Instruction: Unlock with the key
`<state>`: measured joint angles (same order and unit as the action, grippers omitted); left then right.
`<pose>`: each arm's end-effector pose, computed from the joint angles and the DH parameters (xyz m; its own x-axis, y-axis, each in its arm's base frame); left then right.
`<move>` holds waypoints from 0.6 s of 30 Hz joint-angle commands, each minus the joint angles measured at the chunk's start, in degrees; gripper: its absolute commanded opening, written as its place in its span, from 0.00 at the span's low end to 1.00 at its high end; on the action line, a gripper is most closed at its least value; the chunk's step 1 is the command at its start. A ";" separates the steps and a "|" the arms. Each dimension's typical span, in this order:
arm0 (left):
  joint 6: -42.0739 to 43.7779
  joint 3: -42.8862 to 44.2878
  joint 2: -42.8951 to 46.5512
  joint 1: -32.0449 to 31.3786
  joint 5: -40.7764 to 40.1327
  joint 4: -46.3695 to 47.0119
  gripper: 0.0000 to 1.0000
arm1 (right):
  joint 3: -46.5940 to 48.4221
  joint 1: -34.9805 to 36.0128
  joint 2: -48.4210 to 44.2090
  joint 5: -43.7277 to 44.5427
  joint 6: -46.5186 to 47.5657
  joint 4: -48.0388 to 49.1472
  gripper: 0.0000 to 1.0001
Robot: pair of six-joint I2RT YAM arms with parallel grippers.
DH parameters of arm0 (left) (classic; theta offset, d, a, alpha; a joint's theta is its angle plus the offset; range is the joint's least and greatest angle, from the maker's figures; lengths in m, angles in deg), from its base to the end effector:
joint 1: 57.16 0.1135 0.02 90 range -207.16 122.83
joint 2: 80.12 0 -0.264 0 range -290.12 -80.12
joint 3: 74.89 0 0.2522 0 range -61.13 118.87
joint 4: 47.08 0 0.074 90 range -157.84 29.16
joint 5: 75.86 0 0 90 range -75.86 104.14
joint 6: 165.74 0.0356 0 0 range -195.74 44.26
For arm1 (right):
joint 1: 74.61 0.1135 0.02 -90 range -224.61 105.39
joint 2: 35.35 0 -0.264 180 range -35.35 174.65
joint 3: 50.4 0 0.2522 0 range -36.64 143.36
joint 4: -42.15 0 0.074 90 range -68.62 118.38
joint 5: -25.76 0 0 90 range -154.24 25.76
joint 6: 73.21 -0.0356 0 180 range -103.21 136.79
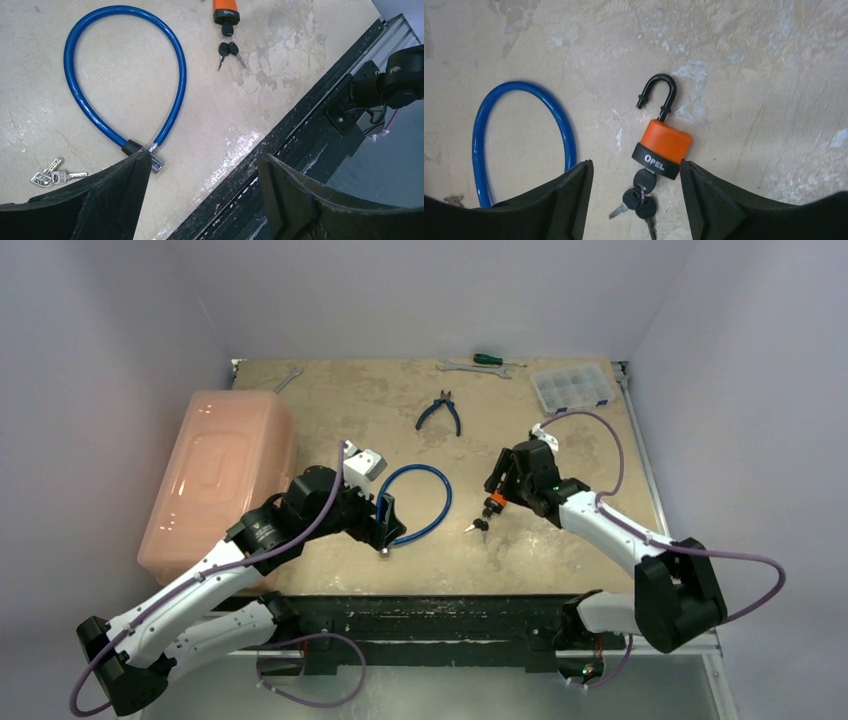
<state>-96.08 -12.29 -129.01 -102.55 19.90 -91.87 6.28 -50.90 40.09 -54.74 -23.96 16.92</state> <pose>0.1275 -0.1343 0.3157 -0.6071 0.1230 -0.7850 0.5947 0.7255 -0.3463 0.2504 0.1036 0.2121 -0.6697 0.4091 -0.6199 0.1970 0.9026 0.3828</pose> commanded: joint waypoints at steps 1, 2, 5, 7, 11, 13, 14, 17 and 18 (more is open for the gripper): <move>1.00 -0.19 1.07 0.16 0.55 1.36 0.82 | -2.03 2.17 -3.95 1.61 -5.57 -4.14 0.69; 1.00 -0.23 1.07 0.14 0.66 1.32 0.82 | -2.15 2.60 -4.02 1.02 -5.95 -4.07 0.69; 1.02 -0.23 1.14 0.15 0.77 1.40 0.82 | -2.04 3.25 -2.82 -0.33 -7.16 -4.49 0.69; 1.00 -0.26 1.31 0.19 0.72 1.34 0.81 | -2.32 3.81 -2.10 -0.98 -7.91 -4.09 0.69; 0.87 -0.25 1.67 0.18 0.40 1.42 0.81 | -2.53 5.31 -0.59 -1.32 -9.02 -3.46 0.69; 0.87 -0.27 1.66 0.12 0.31 1.46 0.81 | -2.26 5.46 0.43 -1.38 -9.42 -3.57 0.69; 0.83 -0.30 1.62 0.20 0.36 1.35 0.81 | -2.12 5.47 1.01 -1.56 -9.43 -3.40 0.69; 0.83 -0.28 1.68 0.18 0.37 1.33 0.80 | -1.94 5.50 2.85 -2.46 -9.51 -2.57 0.69; 0.83 -0.32 1.69 0.18 0.28 1.32 0.80 | -1.87 5.54 3.40 -2.50 -9.52 -2.33 0.69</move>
<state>-96.08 -12.29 -128.13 -102.55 19.90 -91.85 4.09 -45.57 42.08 -56.54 -32.16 12.96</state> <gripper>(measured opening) 0.807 0.688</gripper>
